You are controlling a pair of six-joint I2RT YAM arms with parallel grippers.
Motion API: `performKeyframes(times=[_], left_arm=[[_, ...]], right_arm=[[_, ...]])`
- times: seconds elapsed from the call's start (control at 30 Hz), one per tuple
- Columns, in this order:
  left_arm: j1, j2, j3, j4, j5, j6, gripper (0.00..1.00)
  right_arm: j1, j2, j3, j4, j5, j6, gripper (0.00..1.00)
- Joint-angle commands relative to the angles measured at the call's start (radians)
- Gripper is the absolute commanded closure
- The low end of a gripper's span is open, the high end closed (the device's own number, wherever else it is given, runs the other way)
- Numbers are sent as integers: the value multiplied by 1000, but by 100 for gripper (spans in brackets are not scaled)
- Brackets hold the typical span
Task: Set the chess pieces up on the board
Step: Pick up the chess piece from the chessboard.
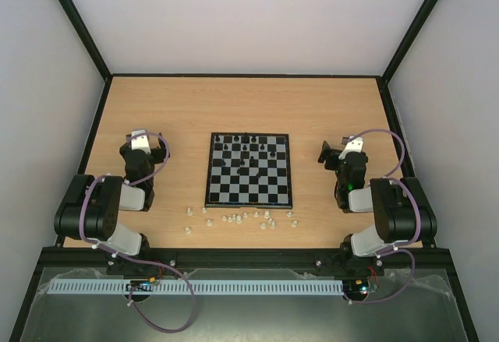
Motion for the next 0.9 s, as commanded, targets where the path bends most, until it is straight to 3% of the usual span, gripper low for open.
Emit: performKeyframes(times=[0.0,0.73,0.87], left_arm=[[6,1,6,53,12,3,0],[0,-7,17,33,14,12,0],[-24,-62,35,-37,-1,38,0]], right_arm=[[3,10,16,9,-2,-8,1],[3,3,7,22,4,-5,1],[2,-107,63,-141,61,16,2]])
